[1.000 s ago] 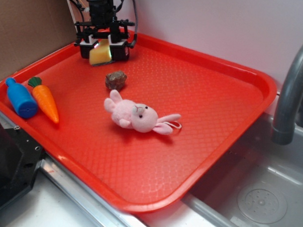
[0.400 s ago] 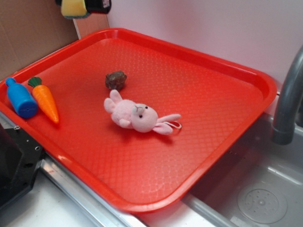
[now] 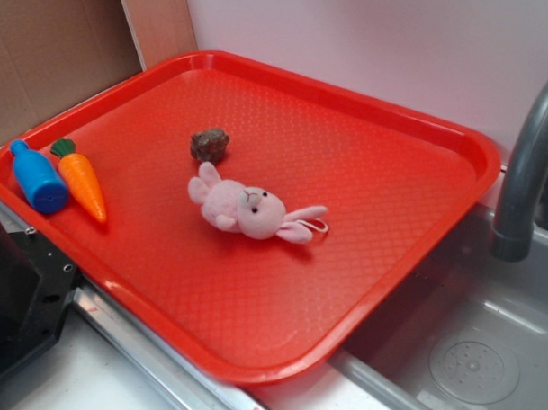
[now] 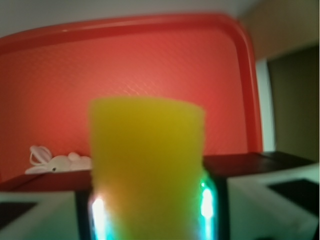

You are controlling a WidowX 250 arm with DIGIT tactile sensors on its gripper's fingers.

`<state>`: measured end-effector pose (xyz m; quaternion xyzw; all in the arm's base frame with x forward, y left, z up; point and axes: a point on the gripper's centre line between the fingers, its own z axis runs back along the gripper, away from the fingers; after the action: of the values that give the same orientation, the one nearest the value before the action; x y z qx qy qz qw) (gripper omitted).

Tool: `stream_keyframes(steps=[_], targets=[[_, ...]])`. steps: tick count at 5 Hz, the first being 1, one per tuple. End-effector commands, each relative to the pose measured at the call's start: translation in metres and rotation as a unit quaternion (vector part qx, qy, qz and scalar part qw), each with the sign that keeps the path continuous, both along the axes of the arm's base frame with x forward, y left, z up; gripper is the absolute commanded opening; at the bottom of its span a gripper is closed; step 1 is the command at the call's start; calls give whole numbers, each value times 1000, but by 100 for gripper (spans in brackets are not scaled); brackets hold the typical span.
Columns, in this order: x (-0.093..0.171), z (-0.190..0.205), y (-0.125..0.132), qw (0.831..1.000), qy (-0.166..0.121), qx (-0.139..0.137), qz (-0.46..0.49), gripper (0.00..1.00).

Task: Grab the green sponge.

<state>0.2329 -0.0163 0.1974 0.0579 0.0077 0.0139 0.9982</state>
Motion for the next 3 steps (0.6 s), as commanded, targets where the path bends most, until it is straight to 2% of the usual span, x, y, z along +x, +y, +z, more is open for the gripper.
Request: stream_keyframes(steps=[1,2,3], targets=[[-11,43,-24,995,-60,-3,-83,0],[-27,42,-10,997,-50,-40,-42,0],[-44,22,-2,998,-23,-63,-15,0]])
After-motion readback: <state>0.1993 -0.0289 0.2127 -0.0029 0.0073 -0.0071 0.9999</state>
